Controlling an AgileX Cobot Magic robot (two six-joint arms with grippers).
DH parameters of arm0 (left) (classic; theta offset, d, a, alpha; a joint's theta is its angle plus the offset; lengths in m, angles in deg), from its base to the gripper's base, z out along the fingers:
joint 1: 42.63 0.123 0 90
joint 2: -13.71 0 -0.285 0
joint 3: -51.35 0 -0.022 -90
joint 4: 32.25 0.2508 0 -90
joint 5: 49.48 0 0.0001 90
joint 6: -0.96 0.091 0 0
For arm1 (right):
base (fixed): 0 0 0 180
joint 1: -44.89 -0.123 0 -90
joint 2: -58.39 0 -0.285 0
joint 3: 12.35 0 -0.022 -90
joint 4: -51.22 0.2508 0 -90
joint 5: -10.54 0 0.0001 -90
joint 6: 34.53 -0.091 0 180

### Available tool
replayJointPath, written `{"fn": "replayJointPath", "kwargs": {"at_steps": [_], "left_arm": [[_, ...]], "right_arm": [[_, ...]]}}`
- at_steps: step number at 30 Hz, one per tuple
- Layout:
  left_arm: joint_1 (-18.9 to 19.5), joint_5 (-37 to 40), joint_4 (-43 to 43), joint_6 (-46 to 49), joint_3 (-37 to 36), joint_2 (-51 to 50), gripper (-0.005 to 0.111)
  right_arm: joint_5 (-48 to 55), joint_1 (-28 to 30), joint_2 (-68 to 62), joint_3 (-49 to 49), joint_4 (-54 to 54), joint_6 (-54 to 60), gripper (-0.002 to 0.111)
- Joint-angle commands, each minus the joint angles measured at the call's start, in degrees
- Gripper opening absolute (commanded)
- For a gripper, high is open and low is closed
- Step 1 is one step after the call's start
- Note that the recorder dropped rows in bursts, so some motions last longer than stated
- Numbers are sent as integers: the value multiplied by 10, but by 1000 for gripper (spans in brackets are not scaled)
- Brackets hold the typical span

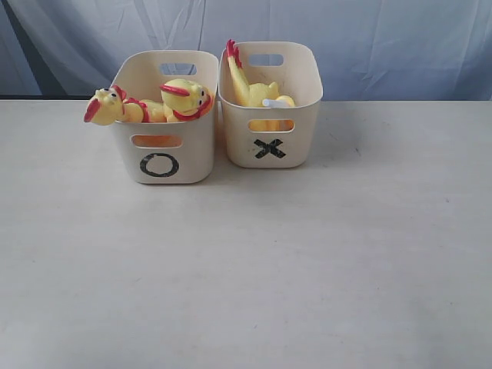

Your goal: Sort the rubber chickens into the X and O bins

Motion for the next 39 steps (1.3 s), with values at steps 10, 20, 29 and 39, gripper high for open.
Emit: {"fn": "replayJointPath", "kwargs": {"at_steps": [10, 20, 29, 39], "left_arm": [[0, 0, 2, 8, -1, 3, 0], [0, 0, 2, 8, -1, 3, 0], [0, 0, 2, 8, -1, 3, 0], [0, -1, 2, 8, -1, 3, 0]], "right_arm": [[-6, 2, 3, -3, 2, -285, 0], [-6, 2, 3, -3, 5, -408, 0], [-5, 2, 3, -3, 5, -408, 0], [-5, 2, 3, -3, 5, -408, 0]]}}
